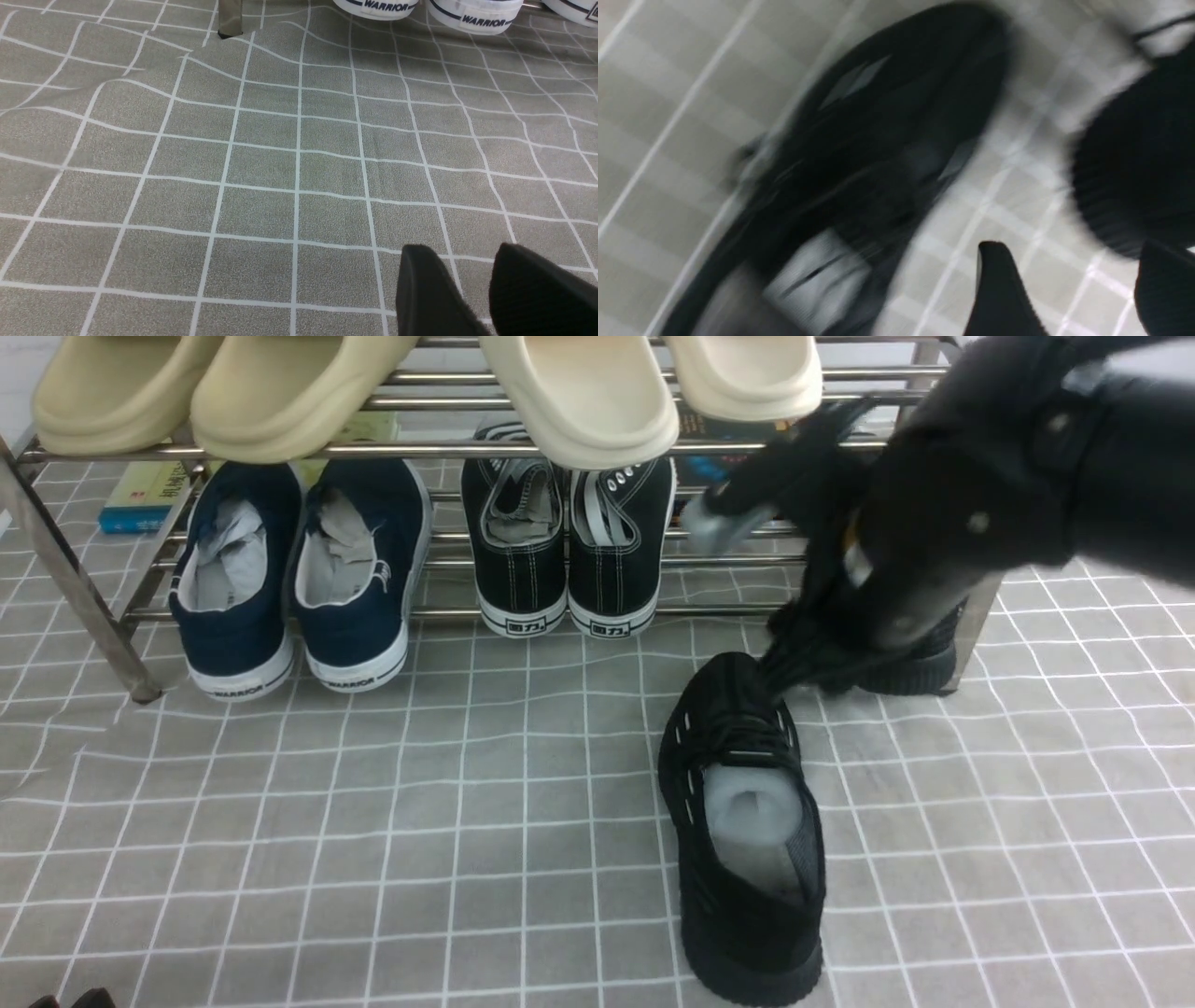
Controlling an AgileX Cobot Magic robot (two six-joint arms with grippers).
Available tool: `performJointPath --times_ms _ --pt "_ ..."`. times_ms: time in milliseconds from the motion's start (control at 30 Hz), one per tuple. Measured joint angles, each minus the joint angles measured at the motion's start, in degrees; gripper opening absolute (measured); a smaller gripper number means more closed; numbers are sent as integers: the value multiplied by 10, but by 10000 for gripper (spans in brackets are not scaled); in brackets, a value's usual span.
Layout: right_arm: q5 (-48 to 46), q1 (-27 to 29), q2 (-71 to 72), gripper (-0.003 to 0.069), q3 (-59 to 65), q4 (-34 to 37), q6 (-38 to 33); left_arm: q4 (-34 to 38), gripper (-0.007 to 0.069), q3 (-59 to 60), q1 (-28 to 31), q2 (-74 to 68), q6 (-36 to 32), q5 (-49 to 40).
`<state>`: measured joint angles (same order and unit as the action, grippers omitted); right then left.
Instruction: Take the shoes off the shelf with your hand from the grey coffee tablecloth.
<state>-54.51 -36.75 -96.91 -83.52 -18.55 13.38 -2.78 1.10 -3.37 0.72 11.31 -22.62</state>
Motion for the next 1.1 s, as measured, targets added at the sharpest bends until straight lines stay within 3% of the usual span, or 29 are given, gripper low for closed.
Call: performJointPath --times_ms 200,467,567,633,733,800,1100 --pt "89 84 -34 400 -29 -5 10 0 239 0 0 0 0 0" --pt "110 99 -86 396 -30 -7 10 -1 239 0 0 0 0 0" --pt "113 99 -102 360 -30 -7 10 -1 239 0 0 0 0 0" --pt "113 99 -109 298 -30 -7 10 -2 239 0 0 0 0 0" --pt "95 100 -102 83 -30 -5 9 -2 239 0 0 0 0 0" --pt "71 97 -89 12 -30 4 3 -2 239 0 0 0 0 0" --pt "-113 60 29 1 -7 130 -72 -2 239 0 0 0 0 0"
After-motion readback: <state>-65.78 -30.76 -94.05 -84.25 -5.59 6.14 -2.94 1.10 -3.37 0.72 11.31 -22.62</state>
